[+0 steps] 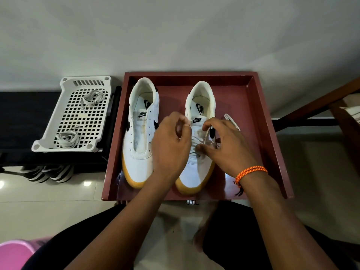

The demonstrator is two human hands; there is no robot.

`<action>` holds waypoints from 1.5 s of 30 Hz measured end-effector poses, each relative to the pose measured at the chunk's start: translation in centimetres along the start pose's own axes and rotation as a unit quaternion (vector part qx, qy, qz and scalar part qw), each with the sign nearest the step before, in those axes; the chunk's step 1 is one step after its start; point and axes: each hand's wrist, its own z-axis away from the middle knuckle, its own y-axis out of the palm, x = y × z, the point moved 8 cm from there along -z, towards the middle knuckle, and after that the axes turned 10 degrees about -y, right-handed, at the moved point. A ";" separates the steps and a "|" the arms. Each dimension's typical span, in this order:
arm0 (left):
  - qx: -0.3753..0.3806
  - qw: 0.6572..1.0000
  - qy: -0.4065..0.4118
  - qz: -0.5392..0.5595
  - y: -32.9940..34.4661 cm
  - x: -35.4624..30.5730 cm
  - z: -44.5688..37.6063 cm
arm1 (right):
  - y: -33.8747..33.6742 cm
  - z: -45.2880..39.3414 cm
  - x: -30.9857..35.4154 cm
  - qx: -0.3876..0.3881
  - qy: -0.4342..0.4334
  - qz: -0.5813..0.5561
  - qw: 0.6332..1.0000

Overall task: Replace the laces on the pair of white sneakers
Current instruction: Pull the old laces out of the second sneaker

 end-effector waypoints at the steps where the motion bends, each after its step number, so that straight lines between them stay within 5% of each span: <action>1: -0.003 0.999 0.038 -0.035 0.2 -0.6 0.1 | 0.0 0.0 0.0 -0.001 0.000 0.002 1.000; 8: 0.037 0.959 0.149 -0.240 2.3 -0.5 1.1 | 0.2 0.0 0.3 -0.009 -0.003 0.001 1.000; 14: 0.061 0.961 0.138 -0.230 2.7 -0.2 1.1 | 0.0 0.0 0.4 -0.009 -0.009 -0.004 1.000; 26: 0.078 0.985 0.102 -0.114 2.7 0.2 0.3 | 0.2 0.2 0.8 -0.026 -0.002 -0.008 1.000; 34: 0.039 0.991 -0.033 0.123 0.8 1.5 -1.4 | 0.2 0.3 1.1 -0.041 0.010 0.035 0.999; 41: 0.041 0.985 0.147 -0.085 1.3 -1.5 0.3 | 0.2 0.3 1.2 -0.035 0.009 0.045 0.998; 45: 0.068 0.957 0.172 -0.223 2.5 -1.2 1.3 | 0.3 0.3 1.2 -0.024 0.011 0.027 0.999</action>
